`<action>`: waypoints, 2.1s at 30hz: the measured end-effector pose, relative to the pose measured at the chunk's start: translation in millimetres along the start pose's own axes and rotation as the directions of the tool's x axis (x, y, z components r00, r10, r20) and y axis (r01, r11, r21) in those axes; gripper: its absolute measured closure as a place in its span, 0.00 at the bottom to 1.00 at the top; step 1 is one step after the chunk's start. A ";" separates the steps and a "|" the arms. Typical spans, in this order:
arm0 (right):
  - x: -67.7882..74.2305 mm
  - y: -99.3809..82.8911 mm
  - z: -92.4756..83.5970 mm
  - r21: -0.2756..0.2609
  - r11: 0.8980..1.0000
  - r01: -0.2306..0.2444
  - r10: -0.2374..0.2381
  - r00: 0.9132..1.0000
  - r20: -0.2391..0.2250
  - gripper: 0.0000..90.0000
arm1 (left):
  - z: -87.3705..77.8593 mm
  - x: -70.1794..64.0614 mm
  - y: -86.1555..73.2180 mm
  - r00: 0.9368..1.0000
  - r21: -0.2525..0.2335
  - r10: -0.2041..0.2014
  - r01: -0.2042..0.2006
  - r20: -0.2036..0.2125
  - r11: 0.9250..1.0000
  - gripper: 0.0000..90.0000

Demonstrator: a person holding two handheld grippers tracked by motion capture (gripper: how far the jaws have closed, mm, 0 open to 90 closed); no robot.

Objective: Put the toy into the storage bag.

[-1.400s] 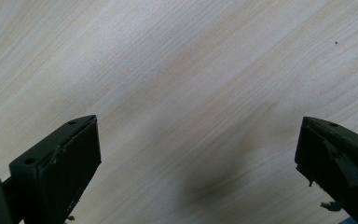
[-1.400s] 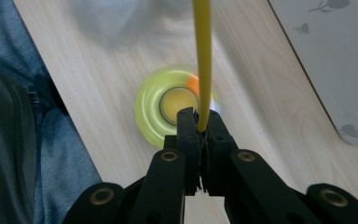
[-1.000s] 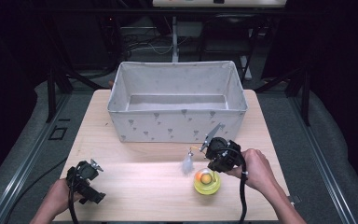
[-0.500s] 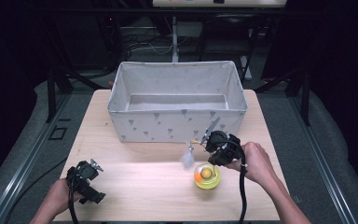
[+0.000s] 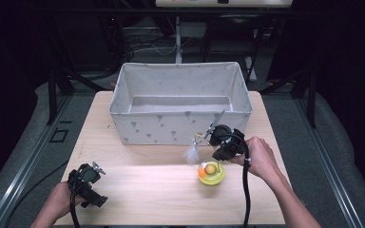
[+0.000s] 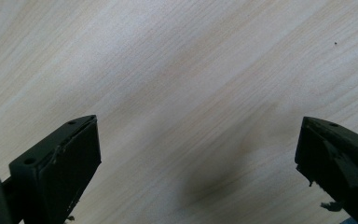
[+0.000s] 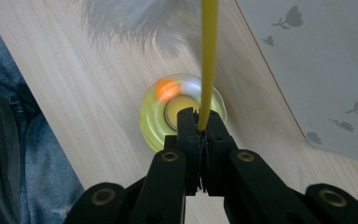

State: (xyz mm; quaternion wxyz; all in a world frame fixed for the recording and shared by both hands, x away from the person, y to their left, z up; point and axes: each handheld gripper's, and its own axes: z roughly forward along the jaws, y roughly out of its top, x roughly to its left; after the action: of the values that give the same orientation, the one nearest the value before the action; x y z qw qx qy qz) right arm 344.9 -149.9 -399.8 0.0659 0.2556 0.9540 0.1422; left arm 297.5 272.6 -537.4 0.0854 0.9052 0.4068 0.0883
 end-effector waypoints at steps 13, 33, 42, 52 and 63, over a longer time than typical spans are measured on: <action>-18.6 6.9 1.7 0.003 1.000 -0.027 0.027 1.000 0.008 0.98 | 0.0 0.5 -0.1 1.000 0.002 0.001 -0.001 0.000 1.000 0.00; -31.1 21.4 -15.3 -0.012 1.000 -0.029 0.029 0.999 0.028 0.98 | 0.2 0.5 -0.1 1.000 0.003 0.000 0.000 0.002 1.000 0.00; -32.3 26.3 -29.2 -0.035 0.999 -0.027 0.027 0.999 0.022 0.98 | 0.3 0.2 0.3 1.000 0.004 0.001 -0.001 0.003 1.000 0.00; -34.2 30.1 -42.6 -0.047 0.999 -0.023 0.025 0.999 0.033 0.98 | 0.6 0.4 0.5 1.000 0.006 0.004 -0.004 -0.003 1.000 0.00; -37.4 35.3 -63.8 -0.064 0.998 -0.023 0.025 0.999 0.039 0.98 | 0.8 0.3 0.5 1.000 0.007 0.002 -0.002 -0.001 1.000 0.00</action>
State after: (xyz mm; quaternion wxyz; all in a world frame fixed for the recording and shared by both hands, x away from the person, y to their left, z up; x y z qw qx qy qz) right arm 380.9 -154.7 -326.4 0.0915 0.2676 0.9443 0.1682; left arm 298.2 272.5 -538.0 0.0821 0.9059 0.4061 0.0873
